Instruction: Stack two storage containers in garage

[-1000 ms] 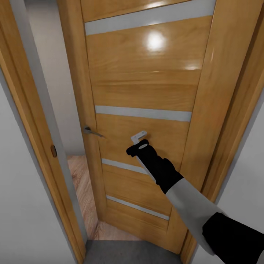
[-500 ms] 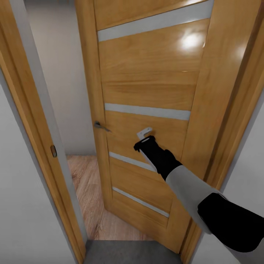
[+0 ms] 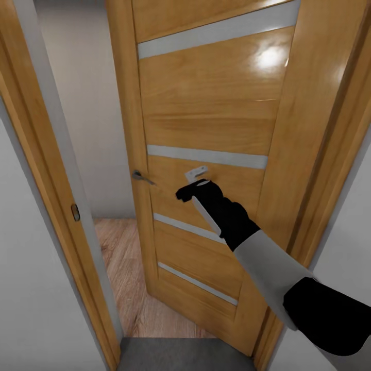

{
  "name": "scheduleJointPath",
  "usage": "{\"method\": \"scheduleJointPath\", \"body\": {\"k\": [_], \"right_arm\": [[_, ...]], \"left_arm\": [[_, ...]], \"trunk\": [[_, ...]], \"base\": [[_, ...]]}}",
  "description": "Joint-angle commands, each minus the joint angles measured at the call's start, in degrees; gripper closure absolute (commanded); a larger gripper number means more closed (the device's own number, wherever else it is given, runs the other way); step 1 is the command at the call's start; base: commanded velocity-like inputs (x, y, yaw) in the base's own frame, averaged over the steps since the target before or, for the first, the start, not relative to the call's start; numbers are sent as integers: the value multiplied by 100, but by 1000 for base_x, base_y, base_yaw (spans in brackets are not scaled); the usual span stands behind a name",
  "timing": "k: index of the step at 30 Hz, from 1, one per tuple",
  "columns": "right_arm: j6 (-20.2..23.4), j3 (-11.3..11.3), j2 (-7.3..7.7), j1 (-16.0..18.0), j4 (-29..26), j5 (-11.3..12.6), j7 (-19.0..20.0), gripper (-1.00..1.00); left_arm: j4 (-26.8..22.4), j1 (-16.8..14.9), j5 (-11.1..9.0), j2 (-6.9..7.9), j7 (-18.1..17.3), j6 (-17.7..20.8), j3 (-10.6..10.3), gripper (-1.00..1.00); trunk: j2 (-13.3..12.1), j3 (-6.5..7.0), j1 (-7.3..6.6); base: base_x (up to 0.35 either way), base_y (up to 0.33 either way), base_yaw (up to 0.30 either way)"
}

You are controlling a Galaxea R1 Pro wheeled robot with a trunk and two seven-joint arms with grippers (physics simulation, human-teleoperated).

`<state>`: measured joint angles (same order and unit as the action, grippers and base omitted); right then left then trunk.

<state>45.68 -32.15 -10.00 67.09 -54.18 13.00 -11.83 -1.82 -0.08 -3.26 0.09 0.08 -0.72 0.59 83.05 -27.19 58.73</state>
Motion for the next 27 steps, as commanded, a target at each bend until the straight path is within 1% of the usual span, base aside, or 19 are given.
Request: {"method": "scheduleJointPath", "body": {"k": [1, 10, 14, 19, 27], "right_arm": [[17, -10, 0, 2, -8, 69, -44, -100], [27, -10, 0, -3, 31, 89, 202, -100], [34, -5, 0, -3, 148, 119, 435, -100], [45, -10, 0, -3, 200, 124, 510, -100], [49, -16, 0, -3, 306, 121, 510, -100]], "left_arm": [[-2, -1, -34, 0, 1, -8, 2, -100], [-2, -1, -34, 0, 1, -8, 3, -100], [-2, -1, -34, -13, 1, -7, 0, -100], [-2, -1, -33, -17, 1, -7, -6, -100], [-2, -1, -34, -17, 1, -8, -3, -100]], "trunk": [[3, -6, 0], [3, -6, 0], [3, -6, 0], [3, -6, 0], [3, -6, 0]], "base": [[0, 0, 0], [0, 0, 0], [0, 0, 0], [0, 0, 0], [0, 0, 0]]}}
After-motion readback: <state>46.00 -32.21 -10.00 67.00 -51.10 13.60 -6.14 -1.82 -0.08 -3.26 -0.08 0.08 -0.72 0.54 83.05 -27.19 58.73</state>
